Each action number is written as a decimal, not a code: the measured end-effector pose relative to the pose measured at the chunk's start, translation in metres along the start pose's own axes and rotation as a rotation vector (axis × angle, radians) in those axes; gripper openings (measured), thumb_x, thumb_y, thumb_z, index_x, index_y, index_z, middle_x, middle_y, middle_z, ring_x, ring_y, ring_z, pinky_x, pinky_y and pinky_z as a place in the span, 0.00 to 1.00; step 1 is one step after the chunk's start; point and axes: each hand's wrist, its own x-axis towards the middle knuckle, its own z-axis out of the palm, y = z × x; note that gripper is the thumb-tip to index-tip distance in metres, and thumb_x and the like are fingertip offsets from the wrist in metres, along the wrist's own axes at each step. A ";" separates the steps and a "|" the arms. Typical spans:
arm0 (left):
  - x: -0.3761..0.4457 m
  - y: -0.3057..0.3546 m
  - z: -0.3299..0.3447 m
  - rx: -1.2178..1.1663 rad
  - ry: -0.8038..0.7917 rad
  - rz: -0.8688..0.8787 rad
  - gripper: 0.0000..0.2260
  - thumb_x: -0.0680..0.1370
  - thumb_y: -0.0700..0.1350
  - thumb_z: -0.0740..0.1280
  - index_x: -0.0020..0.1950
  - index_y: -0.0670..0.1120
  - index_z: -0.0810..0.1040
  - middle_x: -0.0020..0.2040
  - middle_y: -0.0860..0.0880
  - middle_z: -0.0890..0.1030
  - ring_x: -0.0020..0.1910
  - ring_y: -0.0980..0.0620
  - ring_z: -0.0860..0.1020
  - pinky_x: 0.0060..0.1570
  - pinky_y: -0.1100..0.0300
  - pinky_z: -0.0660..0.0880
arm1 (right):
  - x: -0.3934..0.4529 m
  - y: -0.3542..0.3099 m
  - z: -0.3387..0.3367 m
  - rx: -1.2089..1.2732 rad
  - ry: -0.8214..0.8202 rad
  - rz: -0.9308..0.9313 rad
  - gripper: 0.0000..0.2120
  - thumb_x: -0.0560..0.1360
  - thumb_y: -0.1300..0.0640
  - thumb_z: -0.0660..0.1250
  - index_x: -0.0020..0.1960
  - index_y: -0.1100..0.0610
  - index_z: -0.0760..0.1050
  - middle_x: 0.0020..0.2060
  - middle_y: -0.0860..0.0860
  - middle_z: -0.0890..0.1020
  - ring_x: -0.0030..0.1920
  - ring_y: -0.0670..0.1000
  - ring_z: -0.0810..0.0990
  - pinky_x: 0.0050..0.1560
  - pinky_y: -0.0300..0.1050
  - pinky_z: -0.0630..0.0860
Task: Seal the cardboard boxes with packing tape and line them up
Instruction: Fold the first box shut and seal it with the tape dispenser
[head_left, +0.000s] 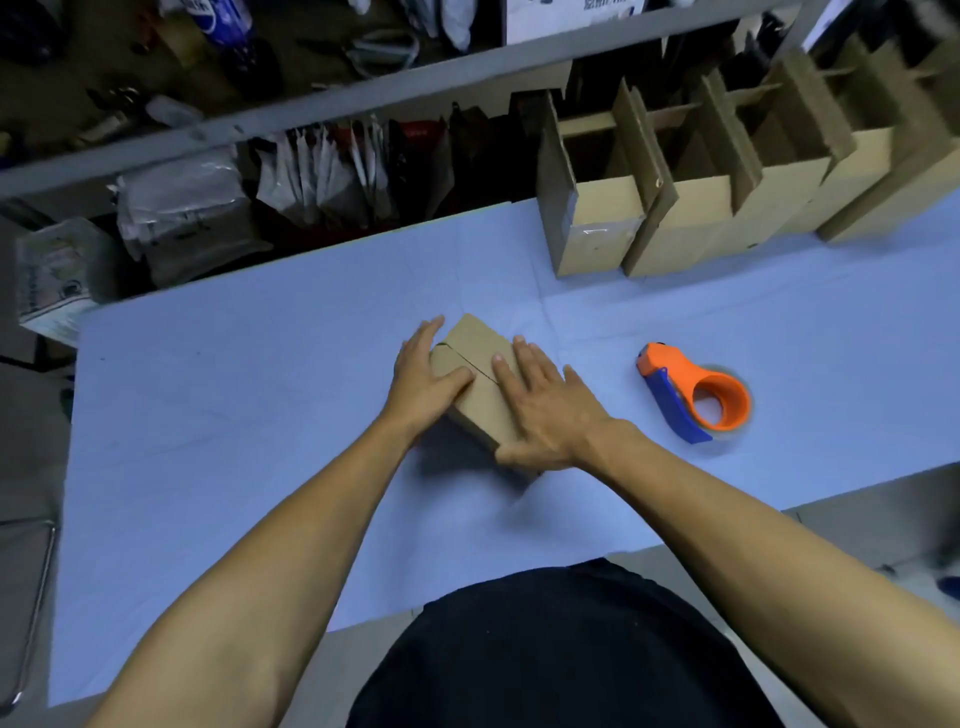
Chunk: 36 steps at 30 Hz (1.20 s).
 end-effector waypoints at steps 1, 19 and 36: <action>0.000 0.001 0.002 0.044 -0.009 0.037 0.33 0.75 0.49 0.72 0.78 0.55 0.63 0.77 0.53 0.66 0.75 0.51 0.65 0.73 0.51 0.64 | 0.000 0.006 -0.001 -0.028 0.015 -0.024 0.53 0.71 0.34 0.64 0.80 0.55 0.36 0.78 0.59 0.36 0.79 0.59 0.39 0.75 0.64 0.51; -0.025 0.014 0.065 0.101 0.357 -0.111 0.24 0.80 0.60 0.64 0.75 0.54 0.70 0.67 0.49 0.78 0.66 0.43 0.74 0.65 0.52 0.70 | -0.058 0.151 0.064 0.394 0.426 0.688 0.26 0.74 0.60 0.65 0.71 0.63 0.66 0.59 0.63 0.74 0.57 0.63 0.73 0.51 0.53 0.70; -0.014 0.022 0.044 0.001 0.465 -0.233 0.24 0.79 0.58 0.66 0.73 0.51 0.72 0.69 0.48 0.77 0.66 0.44 0.75 0.61 0.56 0.70 | -0.039 0.123 -0.047 0.792 0.612 0.424 0.20 0.67 0.48 0.62 0.59 0.43 0.72 0.38 0.46 0.81 0.40 0.54 0.80 0.38 0.48 0.77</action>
